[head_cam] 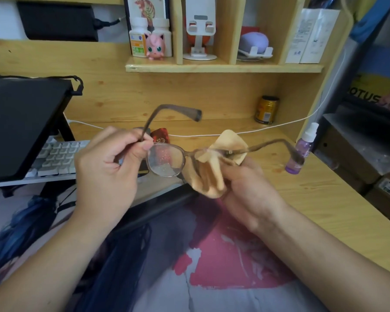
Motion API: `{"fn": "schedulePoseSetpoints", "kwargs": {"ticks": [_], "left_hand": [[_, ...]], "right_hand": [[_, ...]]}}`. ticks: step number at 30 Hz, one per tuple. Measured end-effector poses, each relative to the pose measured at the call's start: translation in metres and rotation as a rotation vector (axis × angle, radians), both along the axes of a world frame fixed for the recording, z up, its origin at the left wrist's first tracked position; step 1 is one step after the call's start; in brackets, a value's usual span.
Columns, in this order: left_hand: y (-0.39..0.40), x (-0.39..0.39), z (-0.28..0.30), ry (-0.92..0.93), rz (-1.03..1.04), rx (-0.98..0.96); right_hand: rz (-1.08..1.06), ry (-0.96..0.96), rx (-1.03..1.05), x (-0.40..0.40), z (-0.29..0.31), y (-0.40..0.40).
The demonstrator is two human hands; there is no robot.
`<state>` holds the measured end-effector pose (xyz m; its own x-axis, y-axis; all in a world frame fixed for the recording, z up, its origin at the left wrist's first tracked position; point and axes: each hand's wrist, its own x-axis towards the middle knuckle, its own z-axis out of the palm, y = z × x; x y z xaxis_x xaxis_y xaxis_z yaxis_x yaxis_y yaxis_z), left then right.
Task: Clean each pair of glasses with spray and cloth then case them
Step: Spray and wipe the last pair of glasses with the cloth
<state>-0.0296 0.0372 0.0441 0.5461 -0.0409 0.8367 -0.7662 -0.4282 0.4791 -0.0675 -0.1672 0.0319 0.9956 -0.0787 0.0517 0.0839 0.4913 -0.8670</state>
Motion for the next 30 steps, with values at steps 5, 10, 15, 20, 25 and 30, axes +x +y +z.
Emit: {"fn": "schedulePoseSetpoints", "kwargs": {"ticks": [5,10,15,20,25,30], "left_hand": [[-0.01,-0.002,-0.003,-0.012,-0.032,0.06],[-0.009,-0.003,-0.004,-0.054,-0.017,0.077],[0.009,0.006,0.003,-0.009,0.056,-0.049],[0.011,0.009,0.004,0.013,-0.02,-0.036],[0.01,0.007,0.005,0.047,-0.088,-0.071],[0.004,0.006,-0.001,0.142,-0.259,-0.071]], "right_hand": [[-0.108,0.078,0.012,0.002,-0.005,0.005],[-0.261,0.036,-0.296,0.009,-0.007,-0.003],[0.113,-0.106,-0.648,-0.002,0.002,-0.015],[0.409,-0.203,-0.982,-0.001,0.024,-0.053],[0.242,-0.179,-1.126,0.002,0.036,-0.081],[-0.318,-0.185,-1.469,0.016,0.036,-0.064]]}}
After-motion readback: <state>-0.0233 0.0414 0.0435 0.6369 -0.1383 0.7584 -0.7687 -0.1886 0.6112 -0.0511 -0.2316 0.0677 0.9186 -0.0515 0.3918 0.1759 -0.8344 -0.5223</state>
